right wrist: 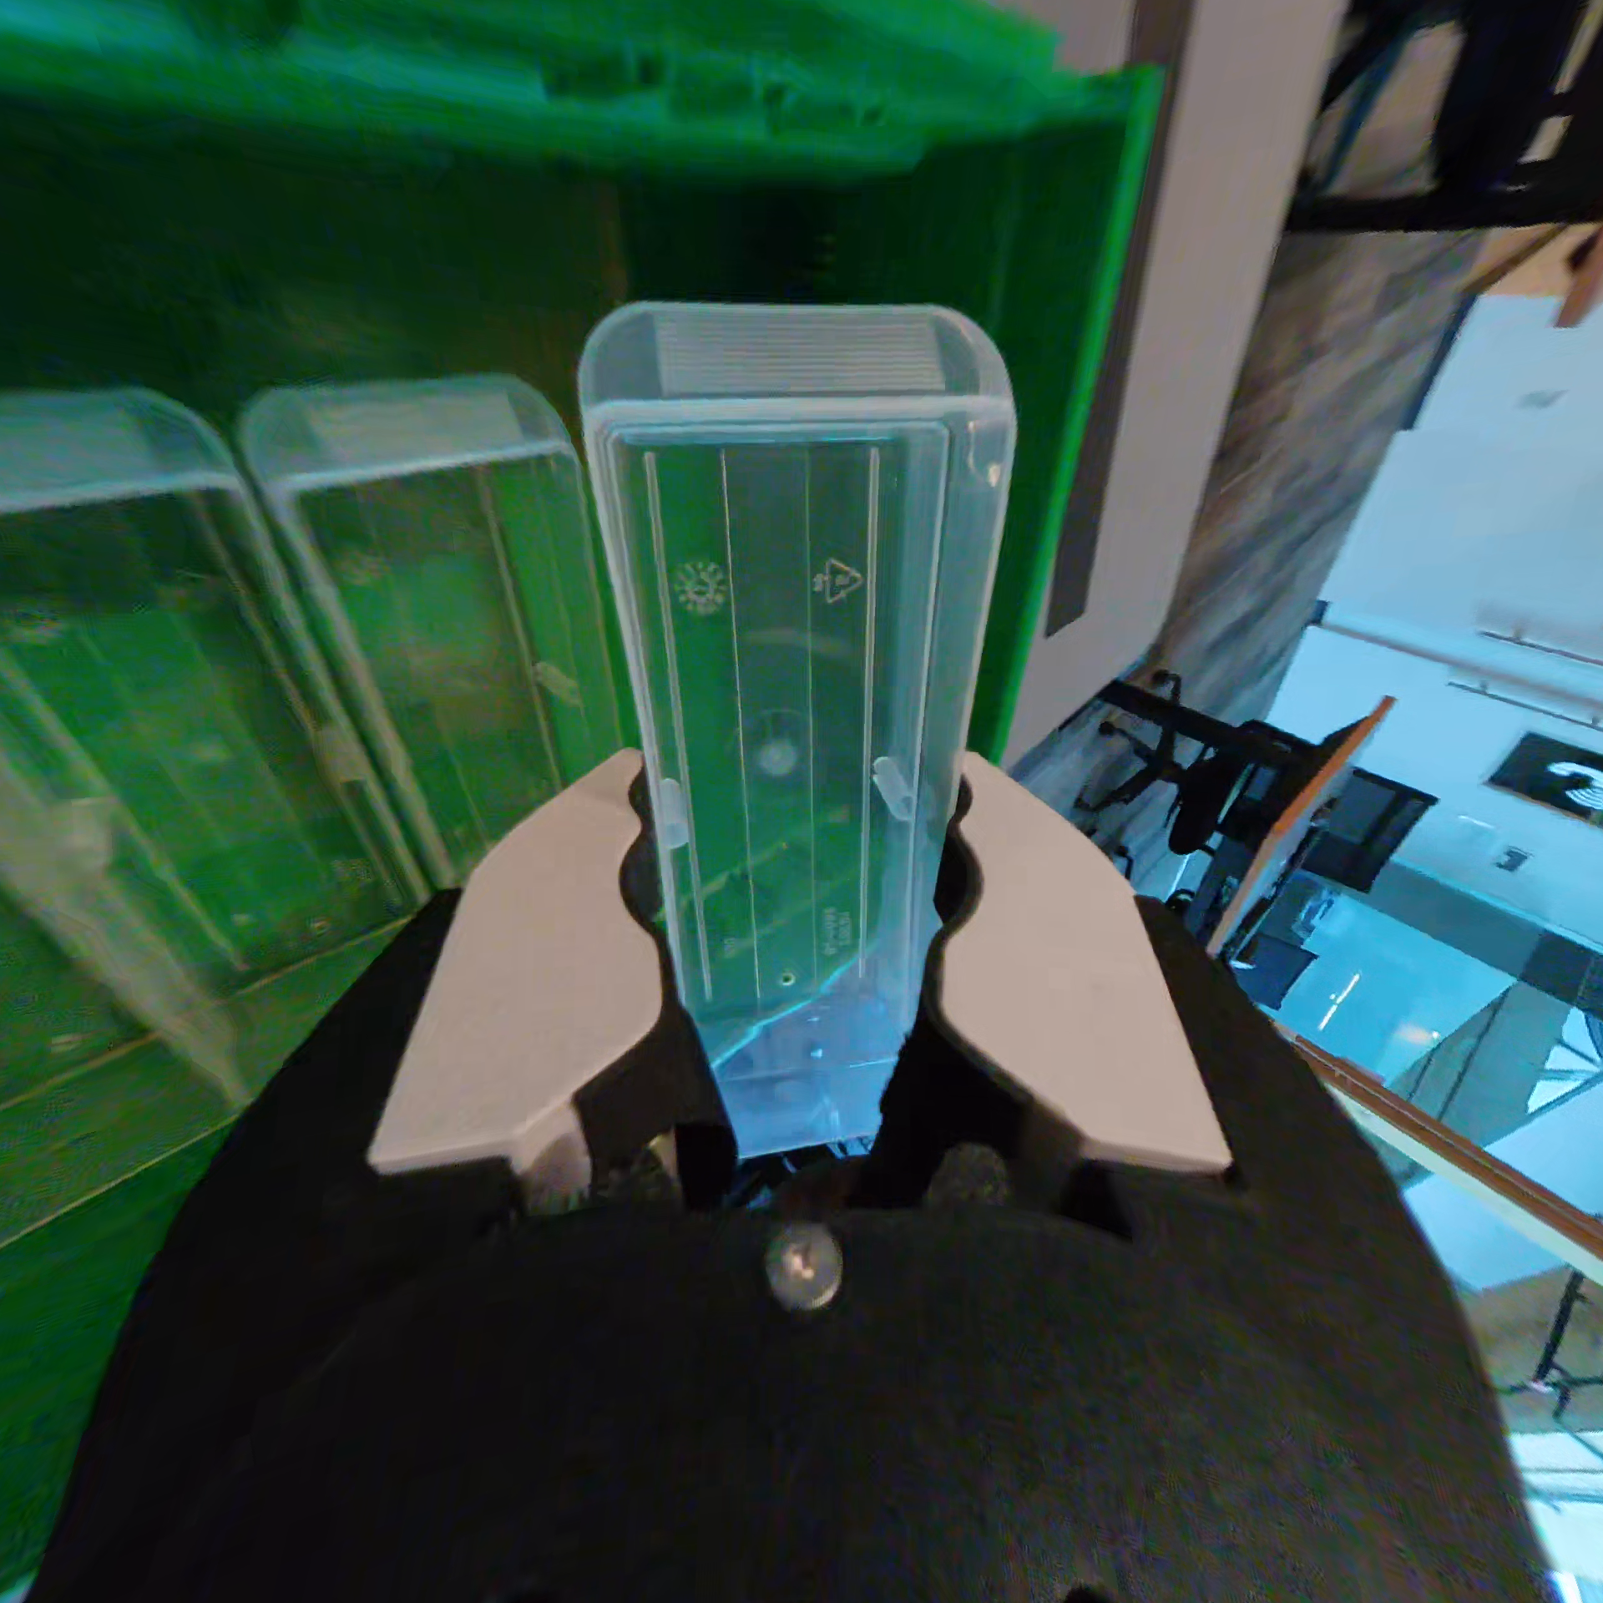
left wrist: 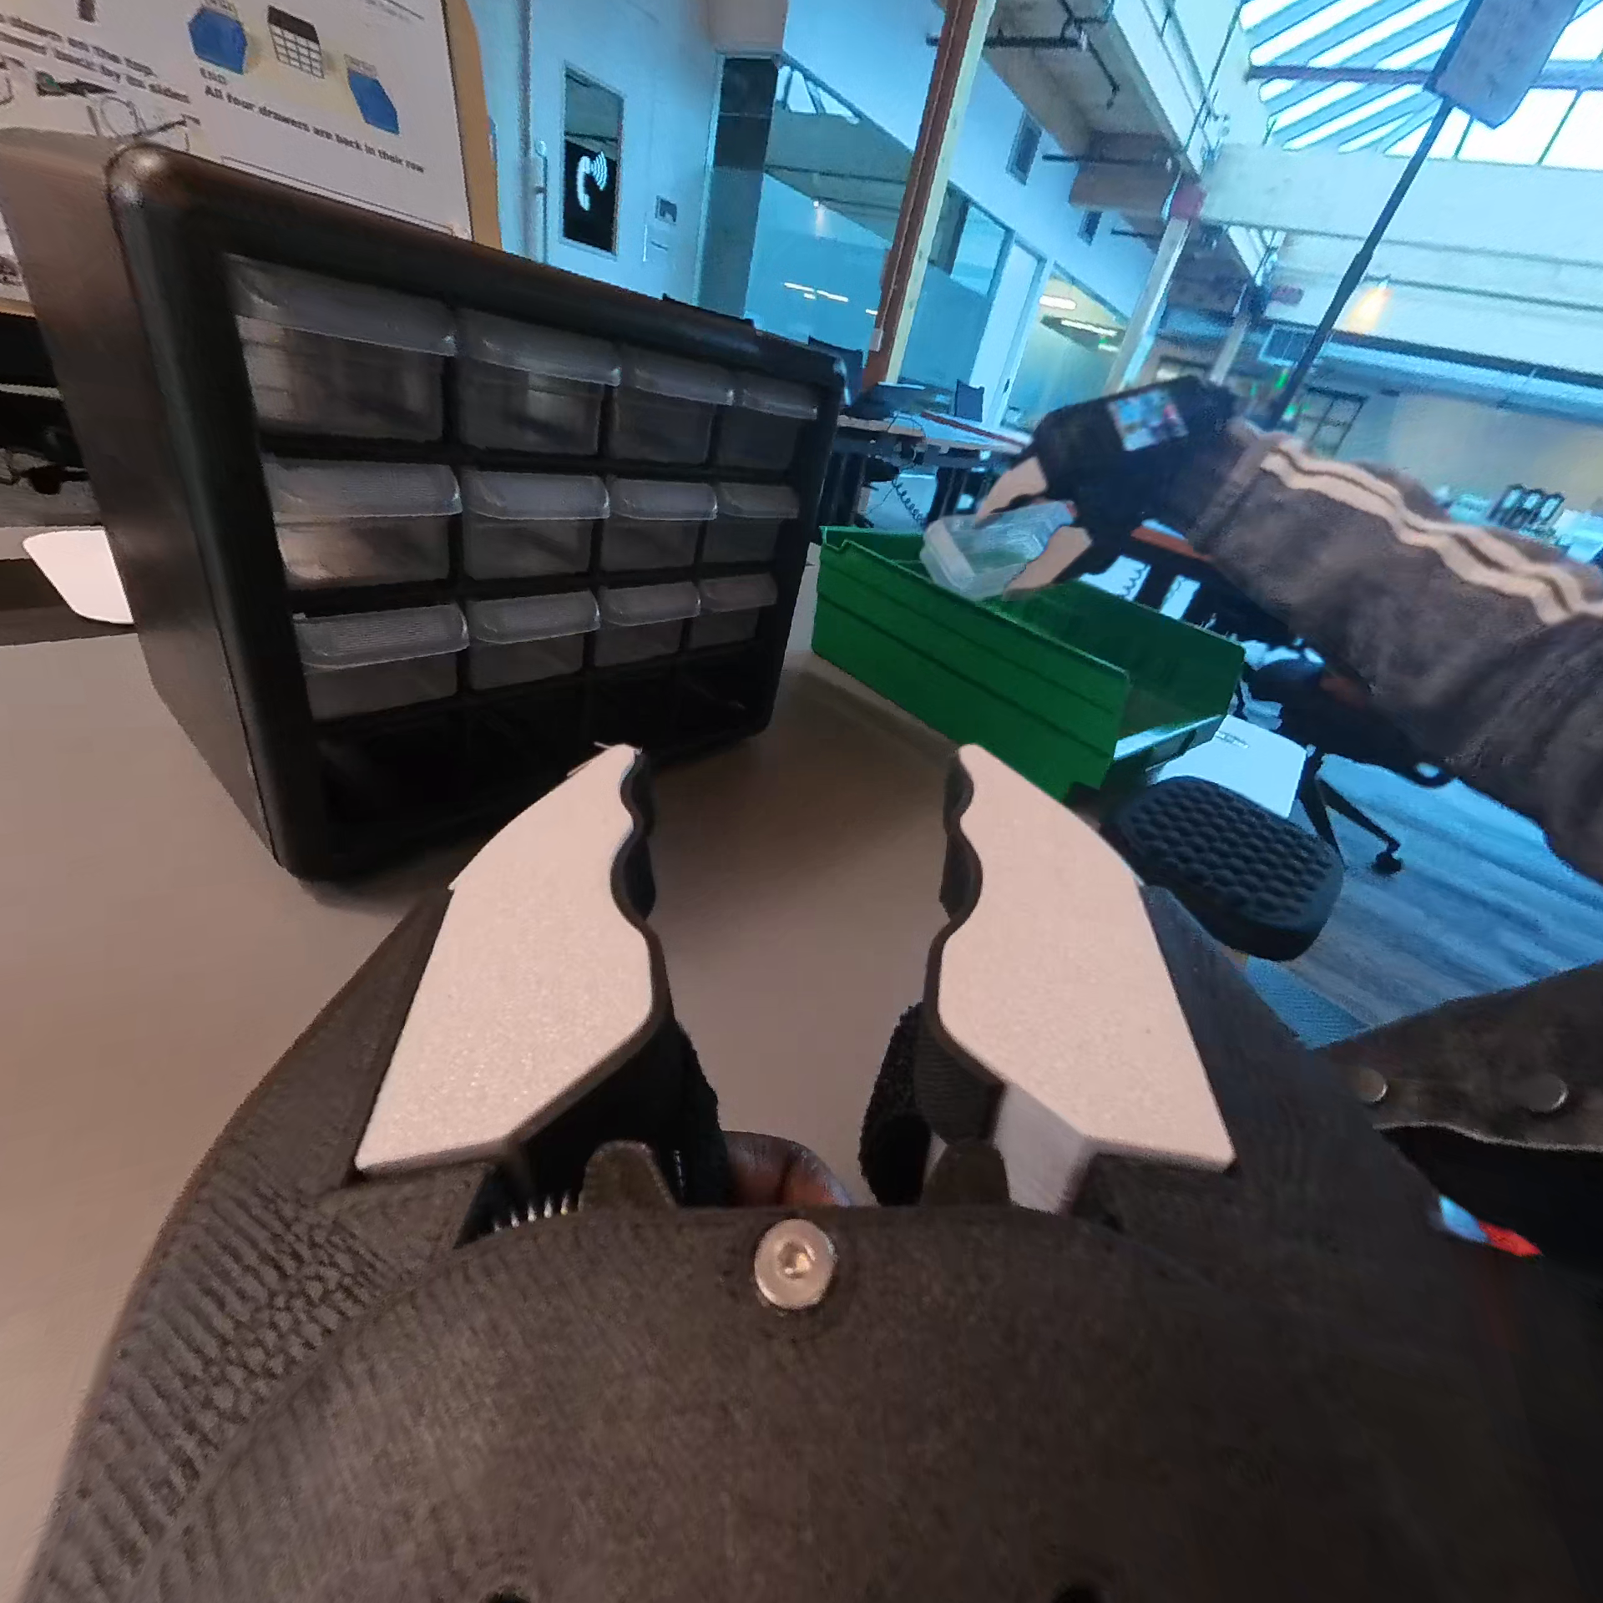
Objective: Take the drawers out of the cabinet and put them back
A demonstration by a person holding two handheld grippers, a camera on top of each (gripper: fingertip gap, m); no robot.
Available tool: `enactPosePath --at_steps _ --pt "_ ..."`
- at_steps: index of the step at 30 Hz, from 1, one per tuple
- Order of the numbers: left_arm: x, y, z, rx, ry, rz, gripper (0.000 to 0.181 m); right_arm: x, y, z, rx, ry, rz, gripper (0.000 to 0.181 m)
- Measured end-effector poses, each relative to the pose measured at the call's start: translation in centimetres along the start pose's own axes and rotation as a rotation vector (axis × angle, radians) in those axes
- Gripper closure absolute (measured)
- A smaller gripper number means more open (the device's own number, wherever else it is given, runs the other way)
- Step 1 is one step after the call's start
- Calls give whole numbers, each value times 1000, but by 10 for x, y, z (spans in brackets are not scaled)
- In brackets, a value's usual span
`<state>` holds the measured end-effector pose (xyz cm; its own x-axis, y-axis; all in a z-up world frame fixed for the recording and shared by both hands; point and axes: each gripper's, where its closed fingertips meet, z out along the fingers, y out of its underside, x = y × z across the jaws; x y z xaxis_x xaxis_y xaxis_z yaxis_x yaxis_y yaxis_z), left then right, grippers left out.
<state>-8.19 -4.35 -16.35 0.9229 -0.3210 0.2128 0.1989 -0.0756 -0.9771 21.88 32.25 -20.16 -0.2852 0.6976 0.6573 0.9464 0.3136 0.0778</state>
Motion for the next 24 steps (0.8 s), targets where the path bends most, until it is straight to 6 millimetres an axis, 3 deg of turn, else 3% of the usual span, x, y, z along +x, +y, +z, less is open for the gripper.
enactPosePath --at_steps 3,7,16,24 --pt "3 5 2 -29 0 60 117 -3 7 31 -50 -87 -16 119" --pt "5 11 4 -49 16 82 118 -8 5 50 -31 -183 -26 118" --pt "5 13 4 -51 24 73 121 -15 4 79 -35 -249 -10 117" --pt "3 16 5 -63 24 66 121 -15 8 88 -66 -246 -16 114"
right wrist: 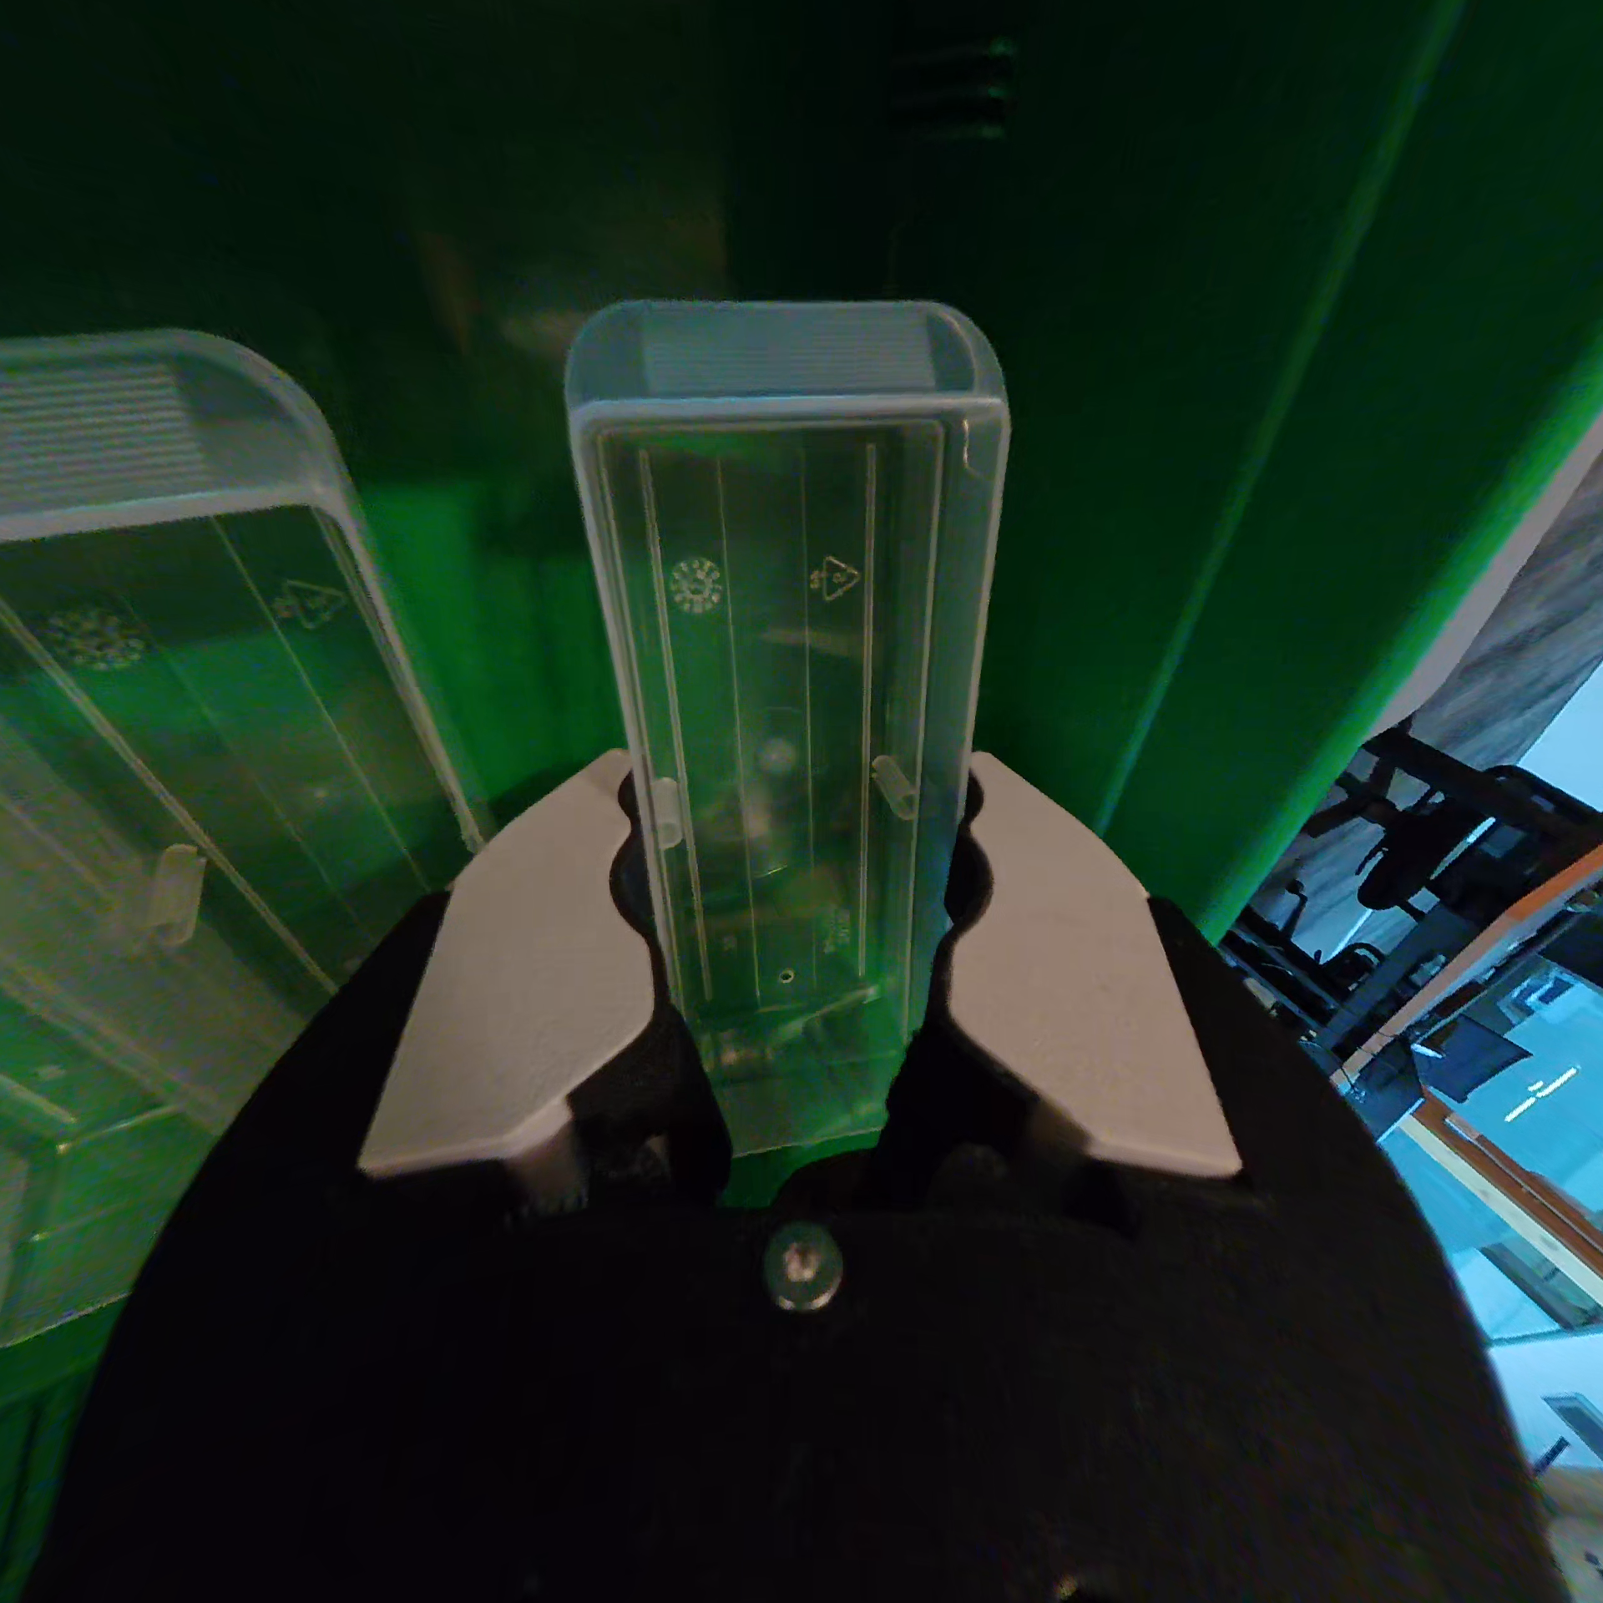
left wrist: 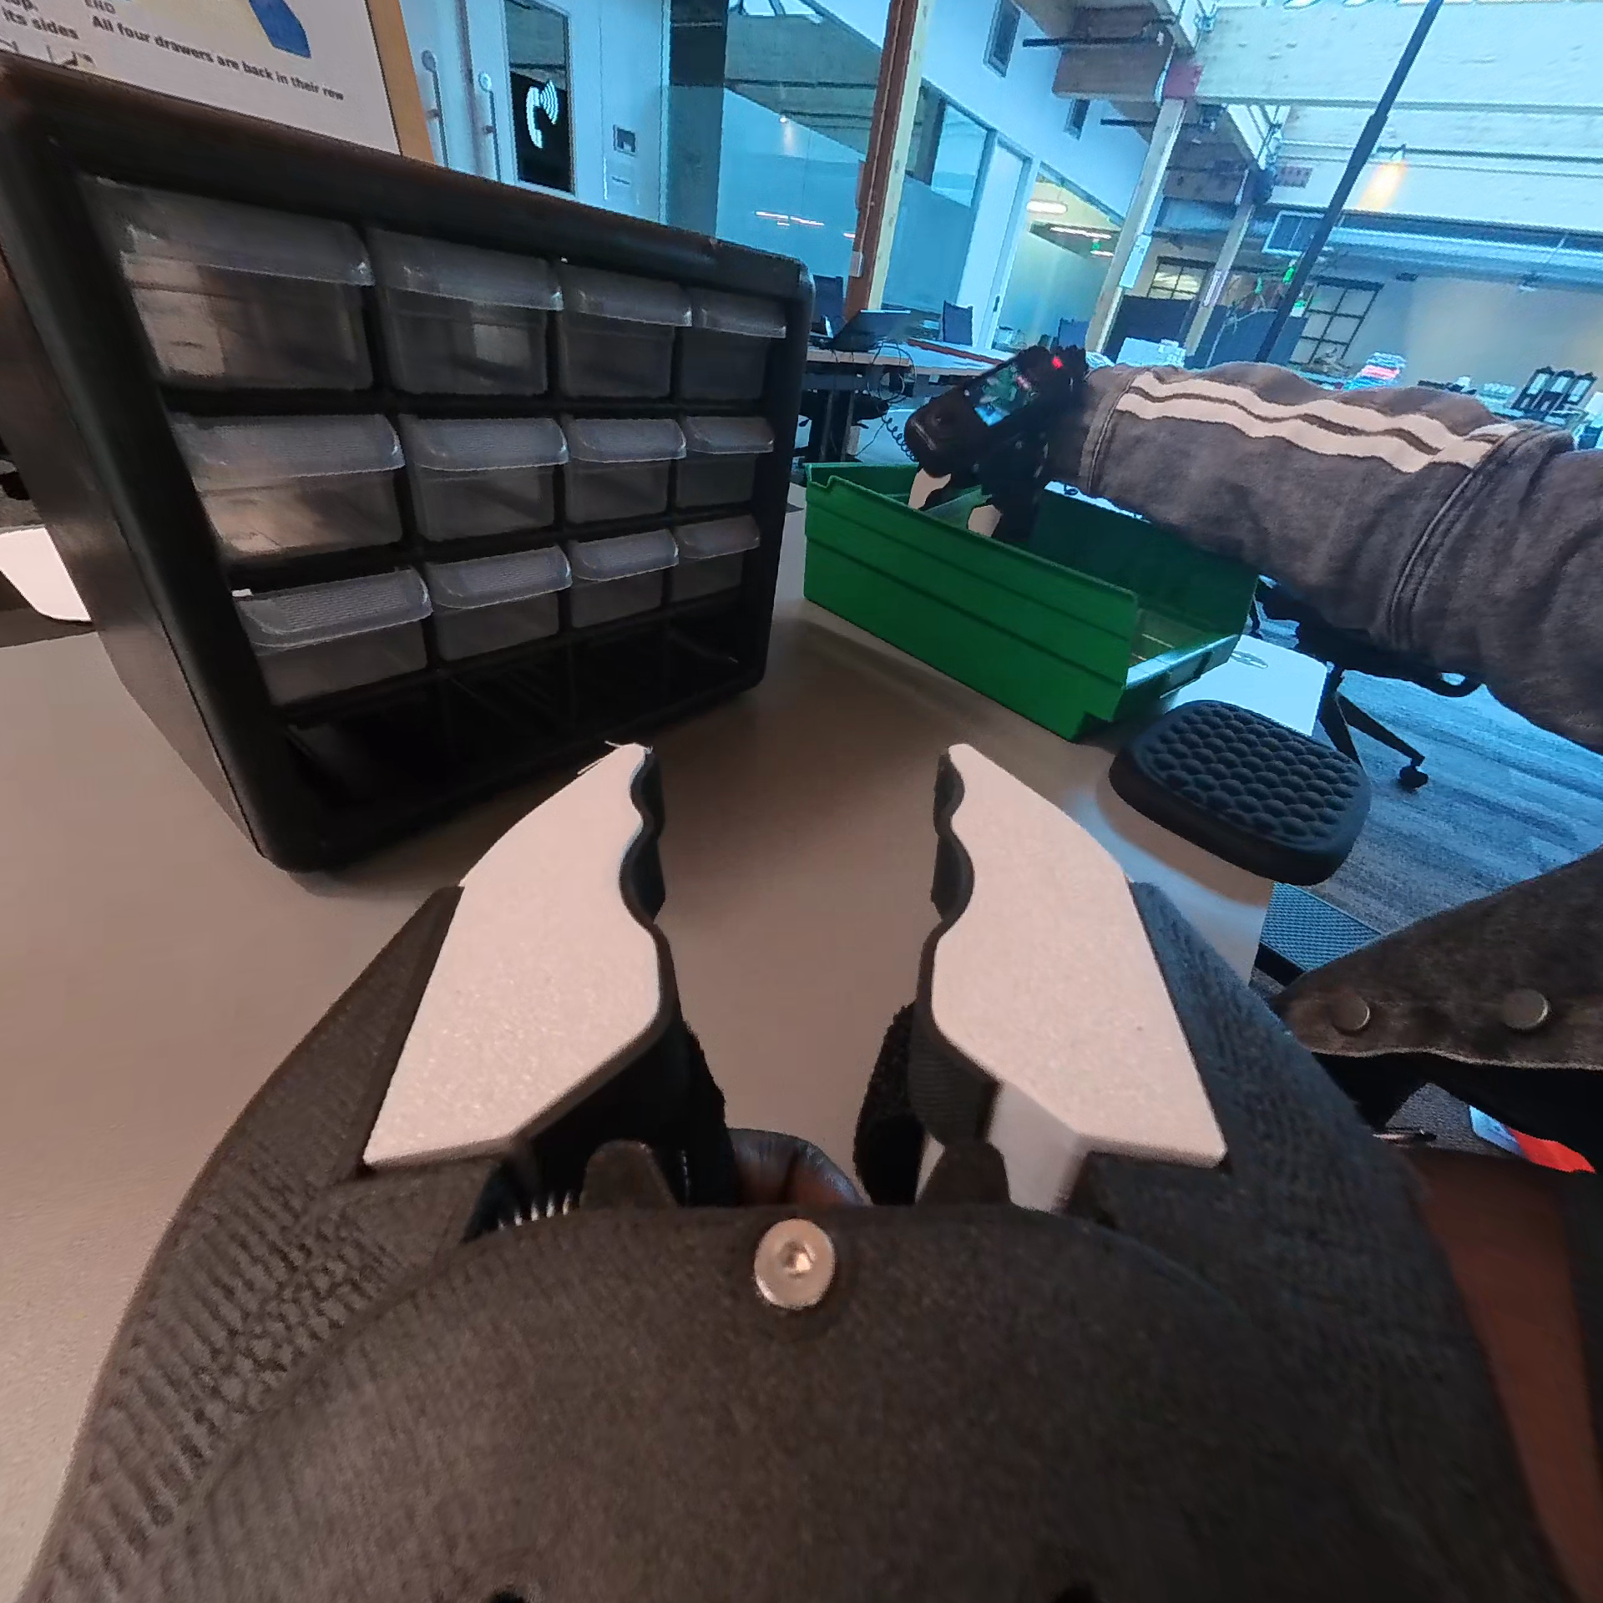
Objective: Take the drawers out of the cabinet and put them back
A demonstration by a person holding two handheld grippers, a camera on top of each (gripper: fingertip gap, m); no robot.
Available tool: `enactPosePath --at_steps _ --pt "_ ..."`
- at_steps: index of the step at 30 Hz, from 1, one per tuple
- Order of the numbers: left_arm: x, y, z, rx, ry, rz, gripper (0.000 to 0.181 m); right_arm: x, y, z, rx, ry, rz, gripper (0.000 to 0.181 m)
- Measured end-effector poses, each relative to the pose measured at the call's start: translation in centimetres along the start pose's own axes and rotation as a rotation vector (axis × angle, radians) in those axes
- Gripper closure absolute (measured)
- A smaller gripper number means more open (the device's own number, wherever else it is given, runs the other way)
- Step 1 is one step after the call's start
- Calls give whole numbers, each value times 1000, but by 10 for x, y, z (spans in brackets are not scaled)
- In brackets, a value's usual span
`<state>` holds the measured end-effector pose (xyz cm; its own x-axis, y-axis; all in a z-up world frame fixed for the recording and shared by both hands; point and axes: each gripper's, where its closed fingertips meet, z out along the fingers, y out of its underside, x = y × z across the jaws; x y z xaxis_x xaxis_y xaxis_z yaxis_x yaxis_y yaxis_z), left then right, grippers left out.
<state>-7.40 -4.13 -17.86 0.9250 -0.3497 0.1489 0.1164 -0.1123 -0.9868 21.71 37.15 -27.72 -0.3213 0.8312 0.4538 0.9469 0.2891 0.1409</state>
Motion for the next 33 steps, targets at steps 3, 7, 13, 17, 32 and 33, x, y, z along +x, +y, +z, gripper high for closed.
enactPosePath --at_steps 3,7,13,17,32,33 --pt "0 0 0 -1 1 2 121 1 2 0 -7 13 10 113" --pt "1 0 0 -4 3 3 121 5 4 -6 9 48 13 109" --pt "-2 0 -1 -11 -31 38 121 23 -15 -49 183 196 172 100" --pt "-15 -11 -6 14 -116 78 121 42 -51 -119 517 350 541 103" --pt "-154 6 30 -52 -544 100 121 -72 -235 -178 1211 215 1240 112" --pt "-158 17 35 -116 -546 115 121 -70 -234 -162 1141 254 1228 113"
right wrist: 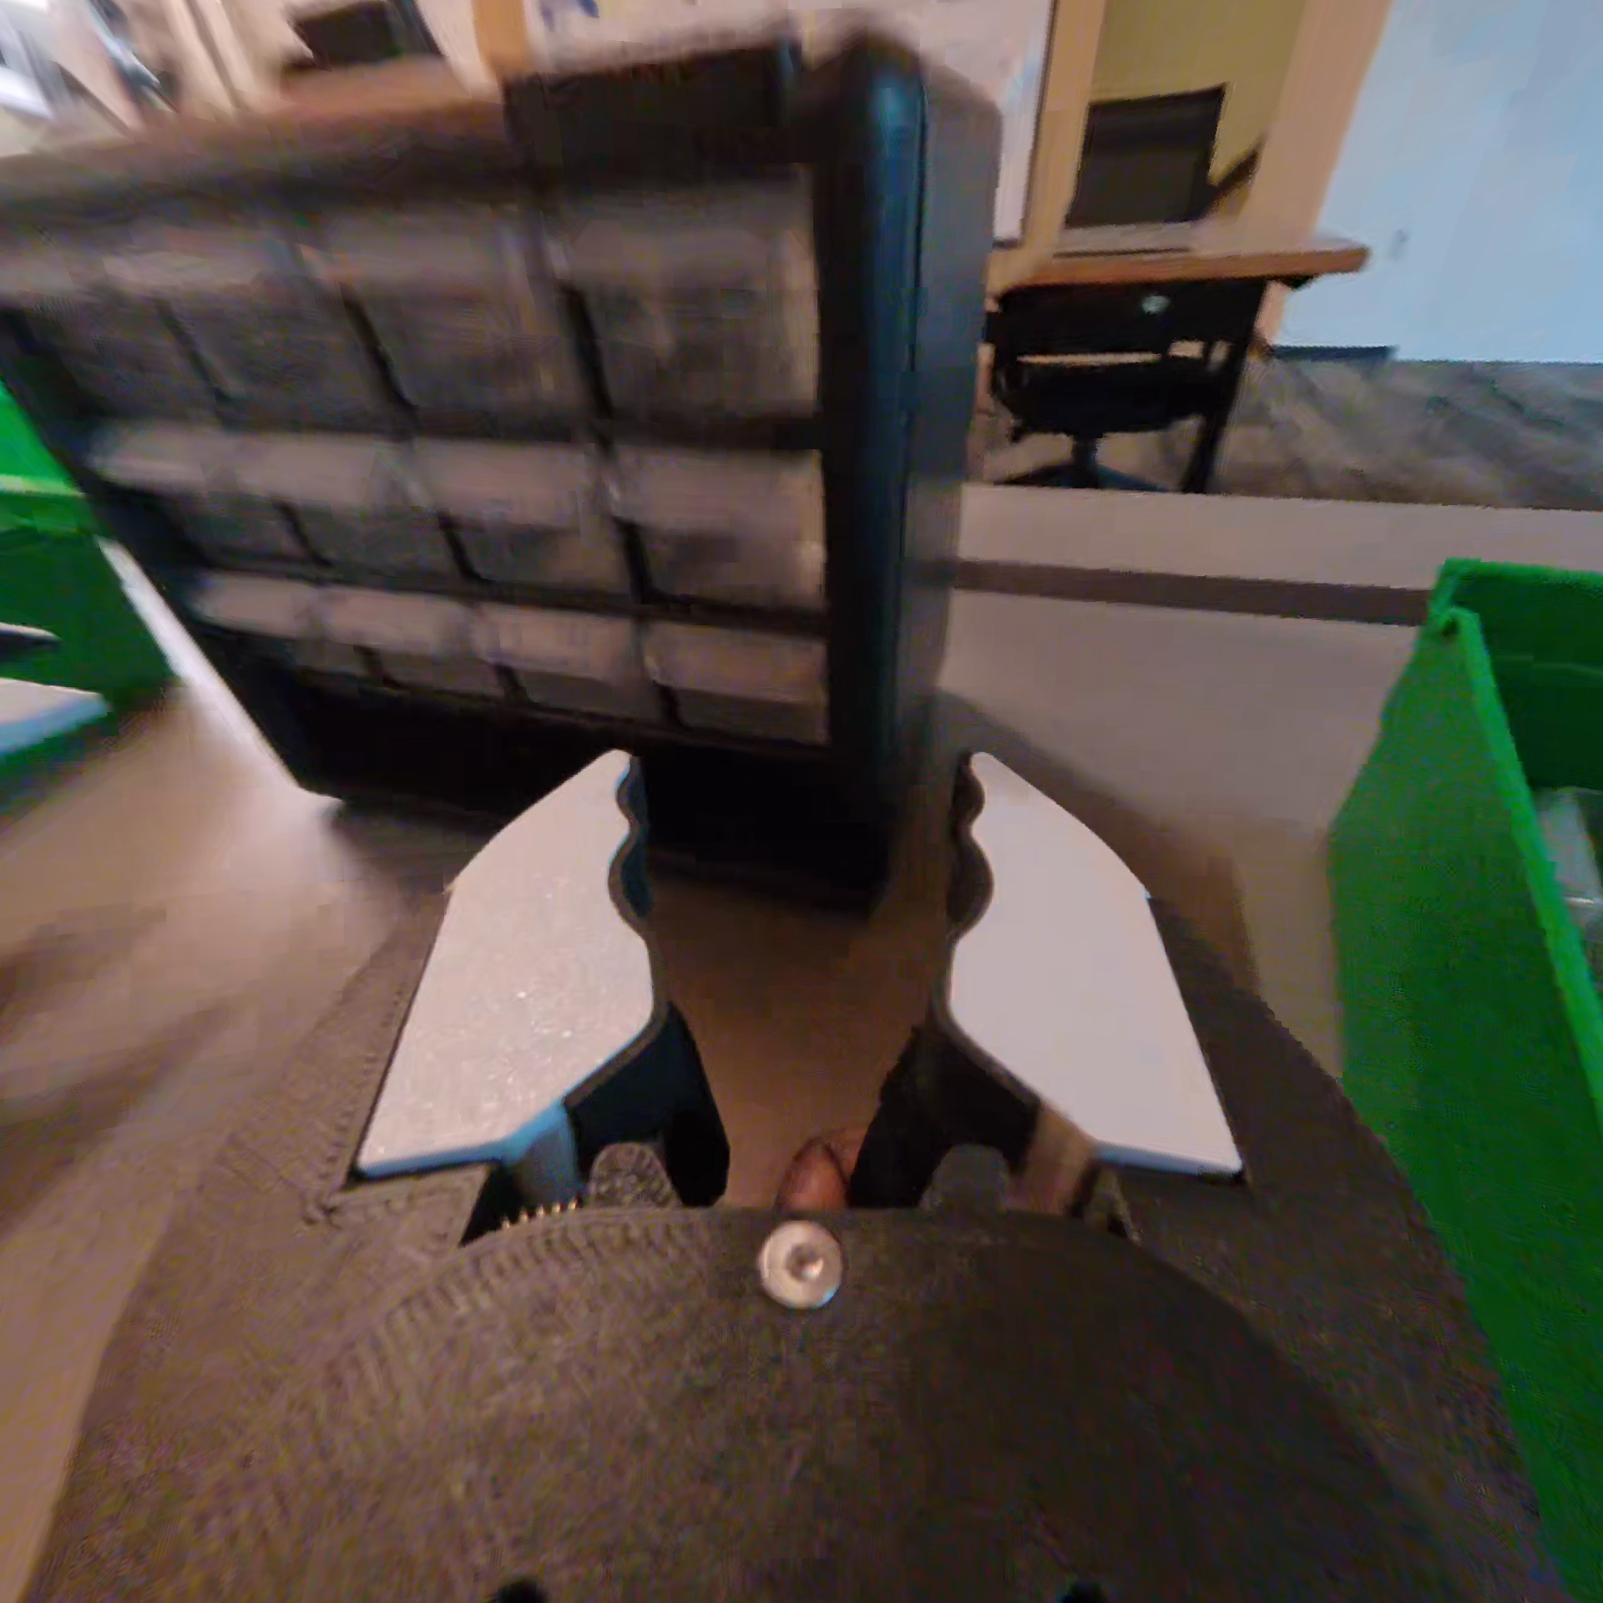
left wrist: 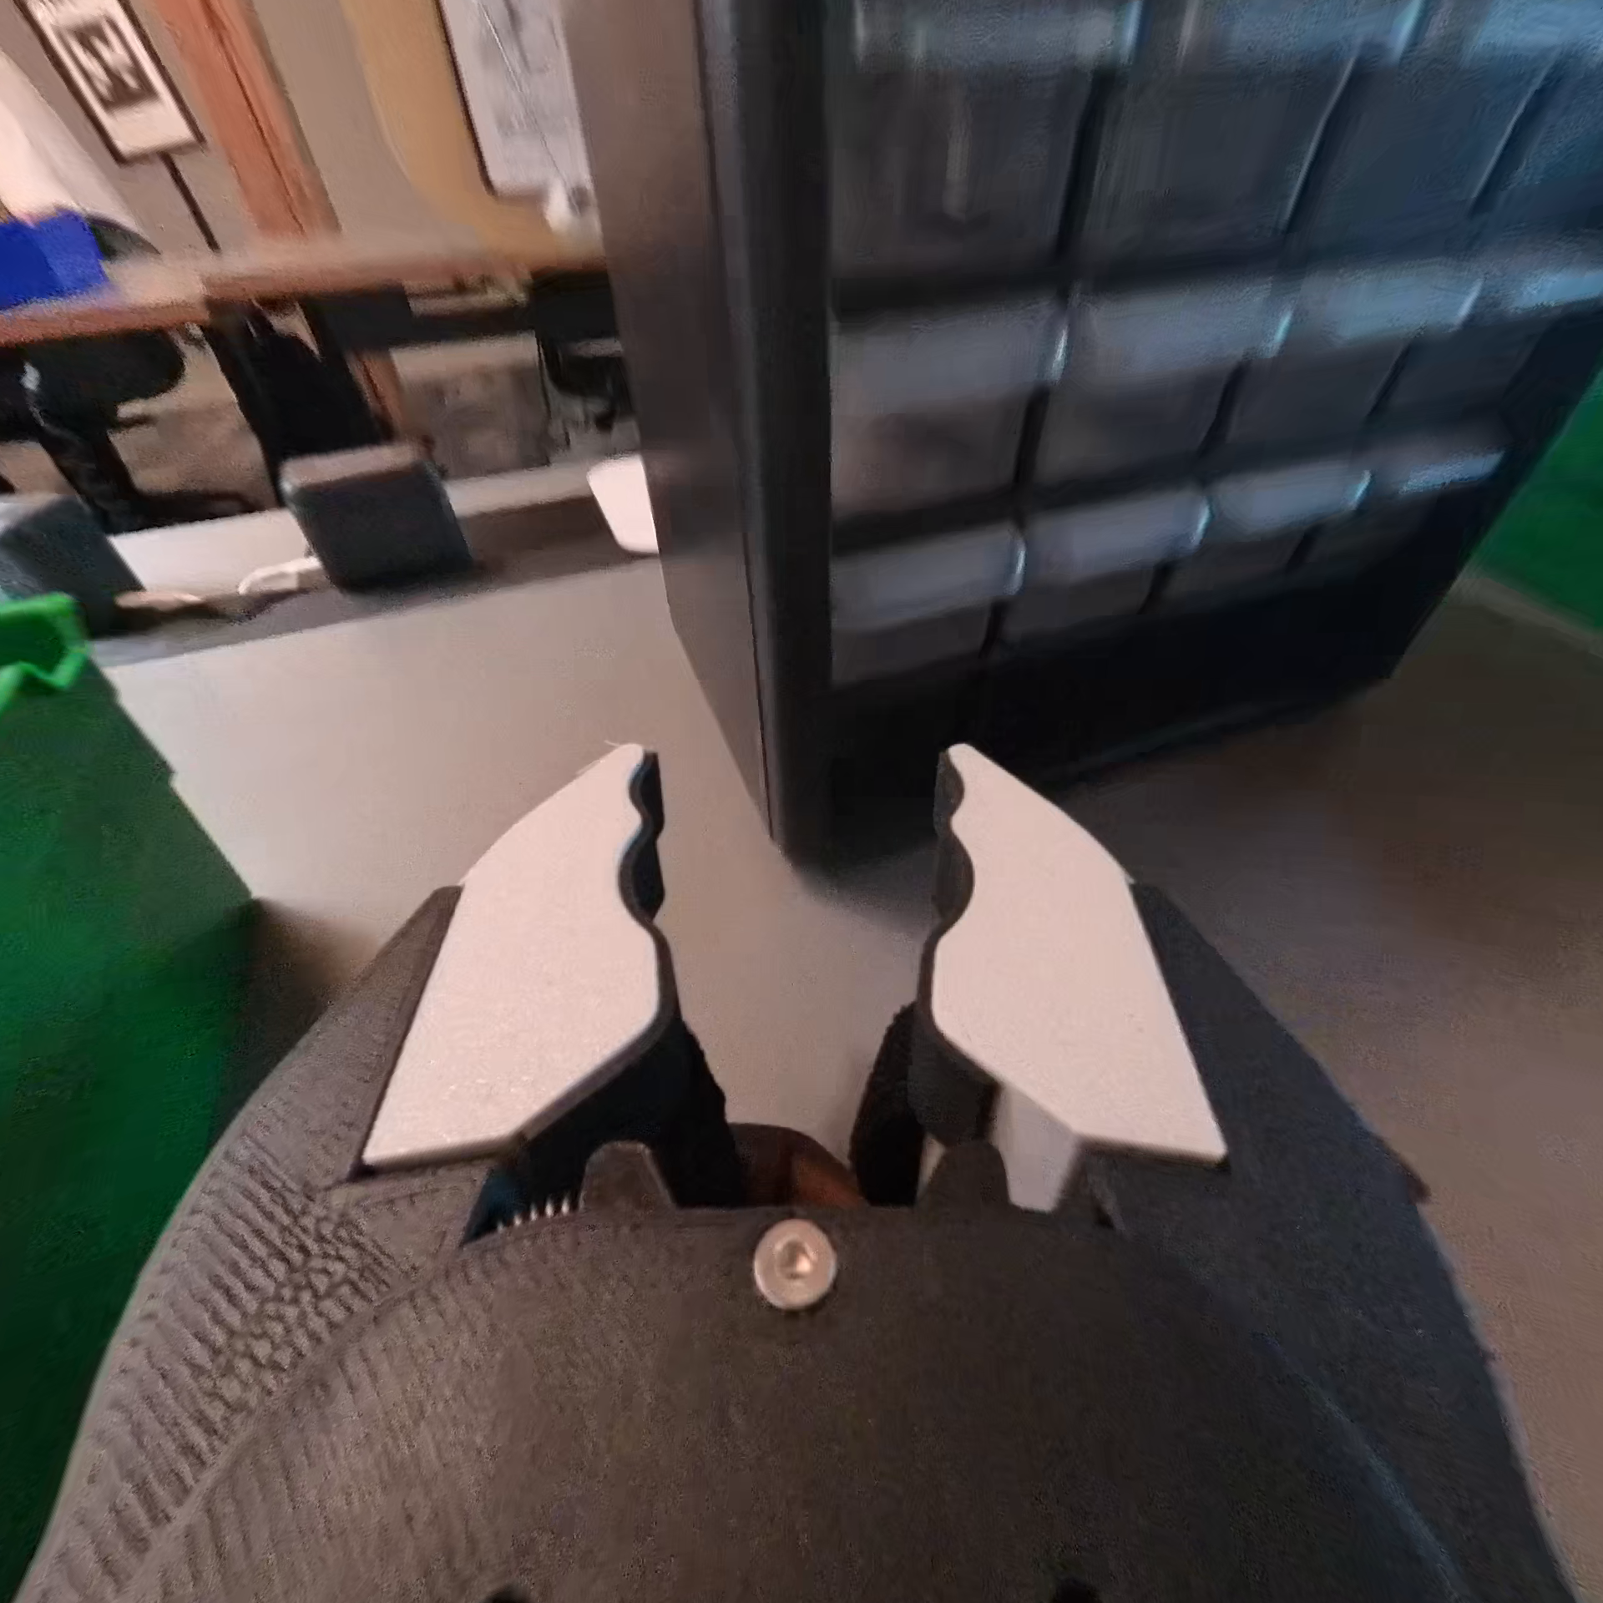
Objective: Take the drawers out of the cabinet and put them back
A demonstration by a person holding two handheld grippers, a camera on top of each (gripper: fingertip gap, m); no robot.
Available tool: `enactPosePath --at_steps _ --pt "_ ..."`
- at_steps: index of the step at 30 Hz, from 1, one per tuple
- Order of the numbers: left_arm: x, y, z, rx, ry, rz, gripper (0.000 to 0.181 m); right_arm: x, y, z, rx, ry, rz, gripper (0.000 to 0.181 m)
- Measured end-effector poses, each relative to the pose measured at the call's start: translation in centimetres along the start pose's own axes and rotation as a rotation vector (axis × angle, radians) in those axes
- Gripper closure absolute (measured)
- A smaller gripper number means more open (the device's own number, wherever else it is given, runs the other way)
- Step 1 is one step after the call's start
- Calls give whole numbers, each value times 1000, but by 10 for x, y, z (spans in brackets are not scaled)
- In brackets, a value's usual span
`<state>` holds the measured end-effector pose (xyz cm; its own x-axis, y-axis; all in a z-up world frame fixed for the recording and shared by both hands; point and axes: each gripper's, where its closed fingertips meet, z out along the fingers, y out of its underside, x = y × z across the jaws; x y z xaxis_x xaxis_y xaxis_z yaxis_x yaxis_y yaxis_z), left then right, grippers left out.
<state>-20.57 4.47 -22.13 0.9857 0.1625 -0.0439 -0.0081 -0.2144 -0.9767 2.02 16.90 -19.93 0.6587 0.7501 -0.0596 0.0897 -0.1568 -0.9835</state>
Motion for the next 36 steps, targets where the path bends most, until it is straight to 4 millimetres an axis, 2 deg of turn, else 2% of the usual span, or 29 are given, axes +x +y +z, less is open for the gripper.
enactPosePath --at_steps 1,3,5,7,9,13,14,16,24,30,36 --pt "1 6 6 -30 2 18 121 7 12 8 -27 32 -20 118" --pt "3 14 15 -60 8 36 126 7 37 23 -138 12 -8 120" --pt "3 15 21 -76 -11 68 132 5 50 31 -211 6 -33 125" --pt "-1 13 27 -62 -49 117 142 7 45 34 -178 43 -105 136" --pt "-1 16 34 -94 -66 166 143 9 42 38 -165 76 -170 145" --pt "-5 21 45 -145 -85 192 145 13 46 54 -204 132 -265 142" --pt "-5 22 47 -150 -73 192 154 16 45 57 -206 158 -277 145" --pt "-4 22 51 -159 -45 192 157 24 43 60 -199 204 -274 159" --pt "-19 19 74 -167 -85 197 158 27 39 87 -201 184 -290 160" --pt "-31 15 96 -171 -59 168 158 34 34 116 -203 175 -278 160" --pt "-40 12 115 -179 -42 122 158 37 30 136 -203 165 -282 160"
